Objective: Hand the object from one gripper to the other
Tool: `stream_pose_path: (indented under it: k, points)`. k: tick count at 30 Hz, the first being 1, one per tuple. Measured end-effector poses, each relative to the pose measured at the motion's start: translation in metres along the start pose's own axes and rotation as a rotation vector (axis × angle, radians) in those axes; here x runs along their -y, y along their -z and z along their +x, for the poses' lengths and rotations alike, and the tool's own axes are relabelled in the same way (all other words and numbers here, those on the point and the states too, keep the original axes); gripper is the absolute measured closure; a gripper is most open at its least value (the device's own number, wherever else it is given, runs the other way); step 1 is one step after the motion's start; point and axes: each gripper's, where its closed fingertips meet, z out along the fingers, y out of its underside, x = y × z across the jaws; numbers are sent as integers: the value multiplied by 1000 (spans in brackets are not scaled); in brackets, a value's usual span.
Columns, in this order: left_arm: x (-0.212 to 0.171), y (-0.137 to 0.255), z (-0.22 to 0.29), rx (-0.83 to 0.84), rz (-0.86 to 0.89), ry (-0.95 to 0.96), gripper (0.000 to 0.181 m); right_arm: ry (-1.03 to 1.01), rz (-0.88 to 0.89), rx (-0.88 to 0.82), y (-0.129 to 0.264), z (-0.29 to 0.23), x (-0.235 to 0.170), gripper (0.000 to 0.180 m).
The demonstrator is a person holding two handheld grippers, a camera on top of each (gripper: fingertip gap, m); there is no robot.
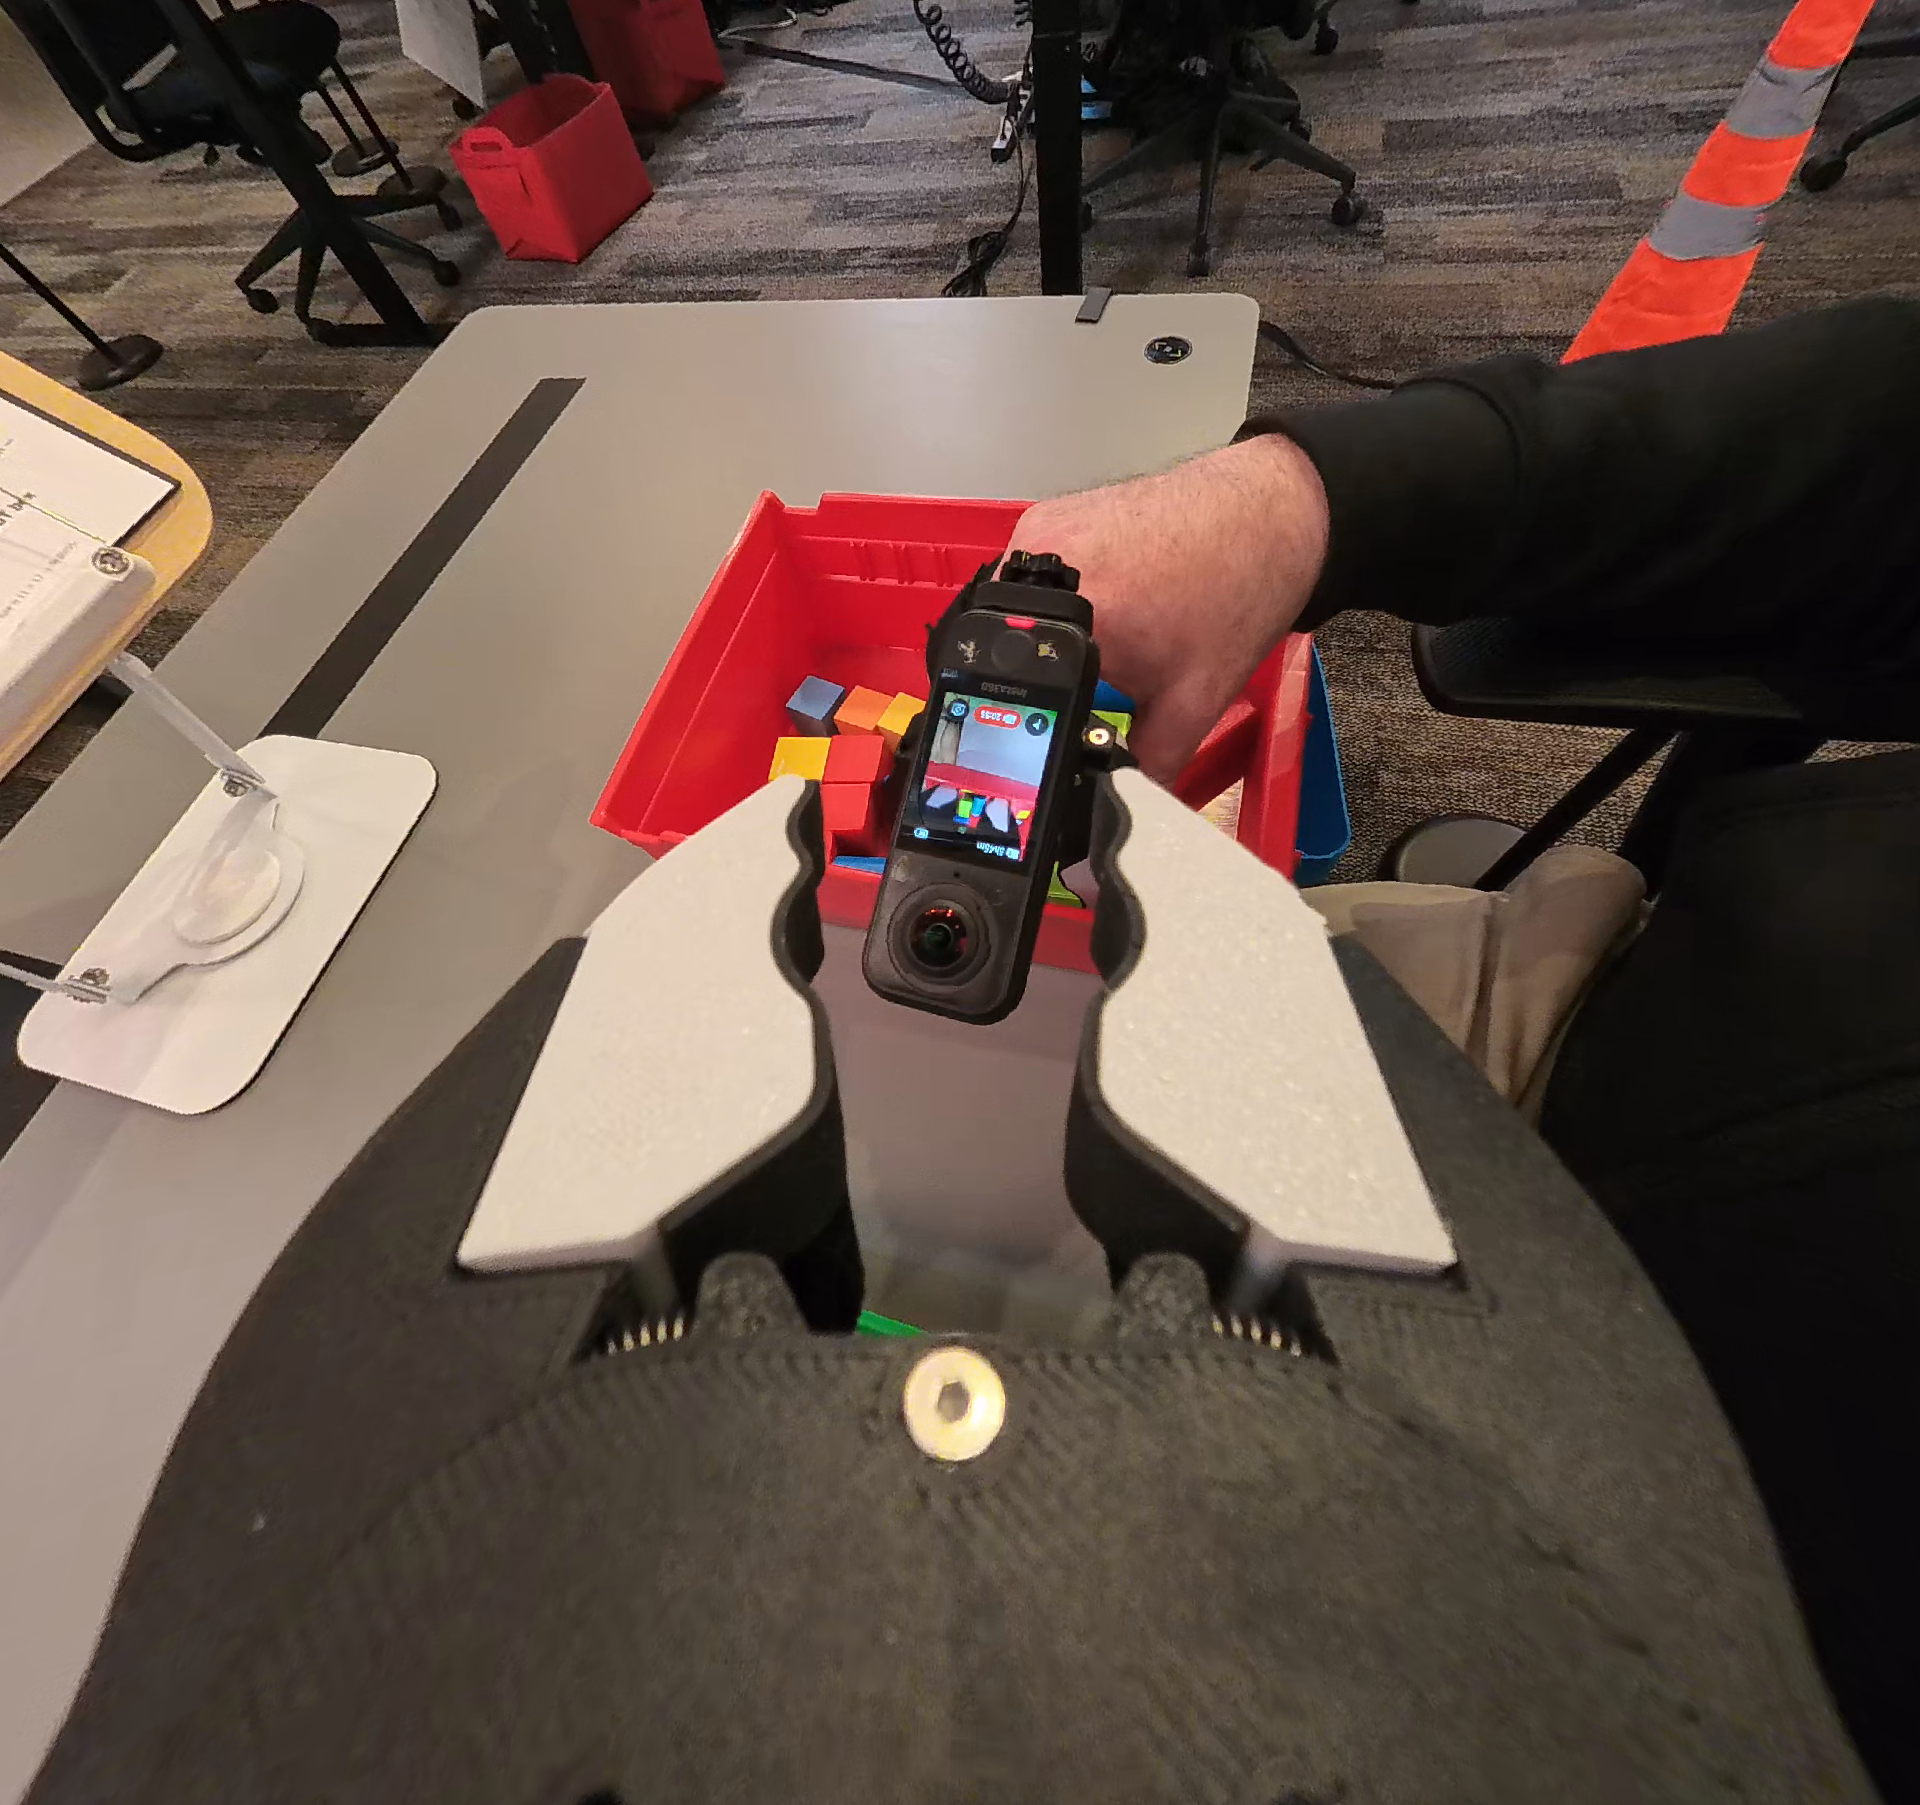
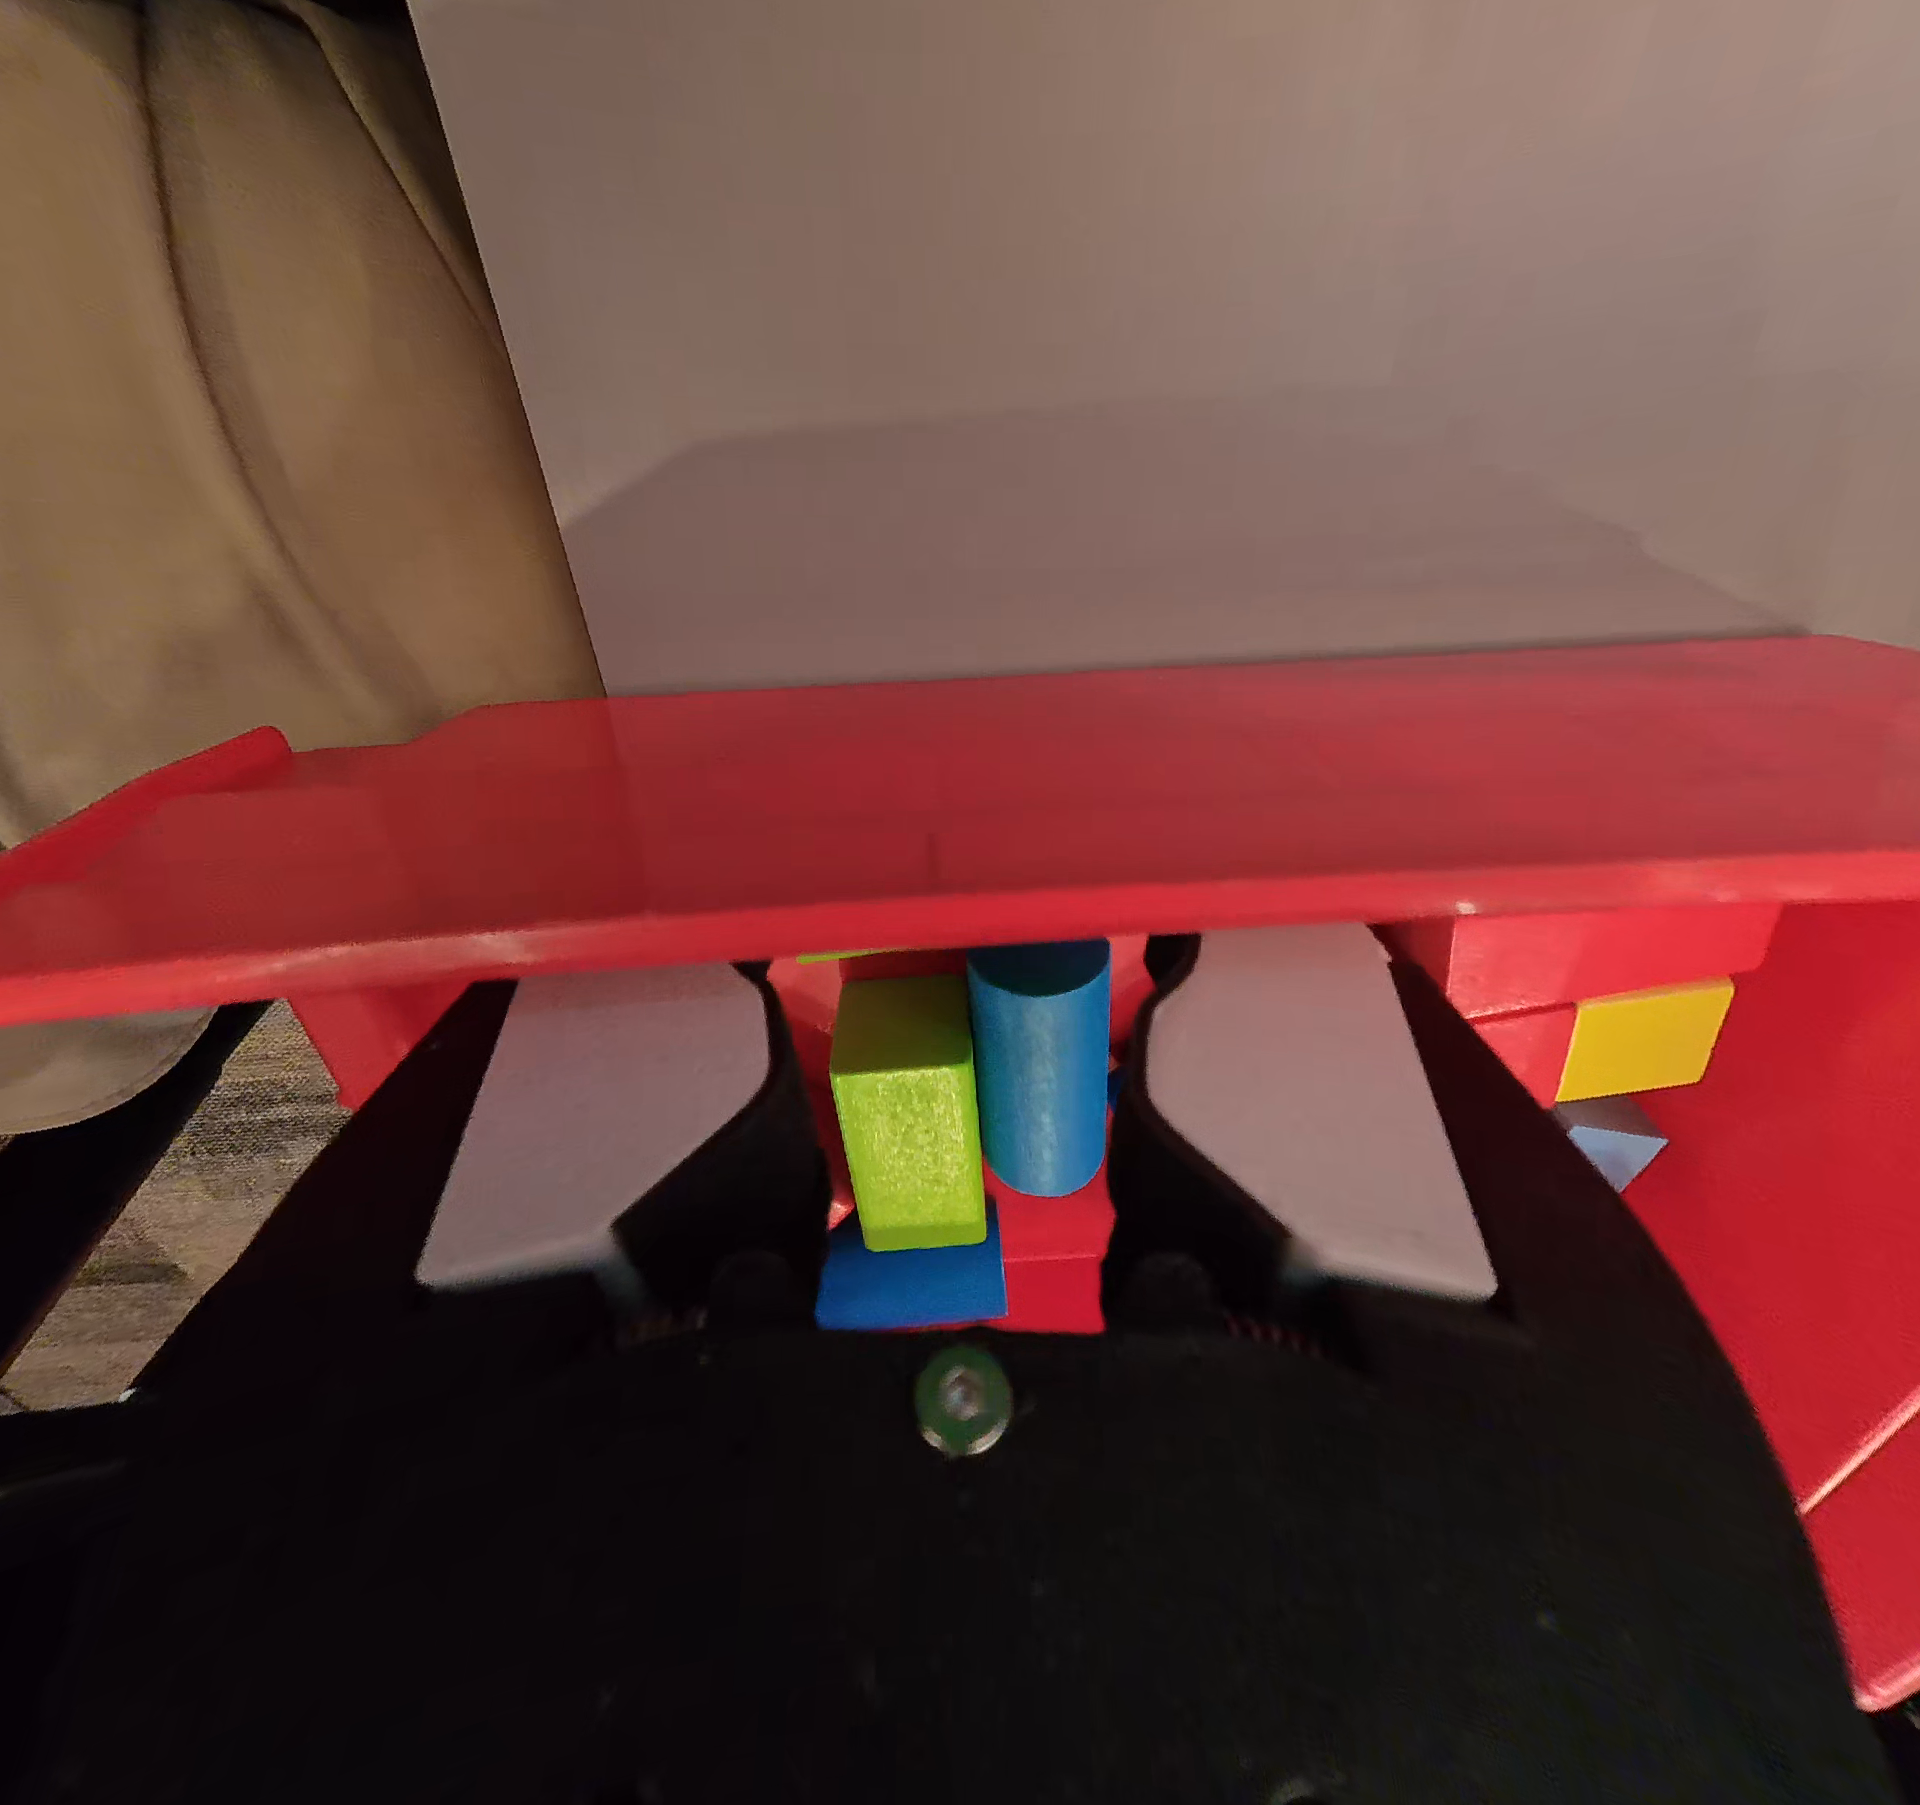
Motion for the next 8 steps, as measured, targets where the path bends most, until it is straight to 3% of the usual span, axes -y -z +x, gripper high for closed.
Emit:
stream_pose_path:
  k: [1, 8]
  points:
    - [0, 0, 0, 1, -1, 0, 132, -3, 4, 4, 1, 0, 0, 109]
    - [3, 7, -4, 21, 5, -4, 131, -34, 49, -21, 16, 6, -1, 108]
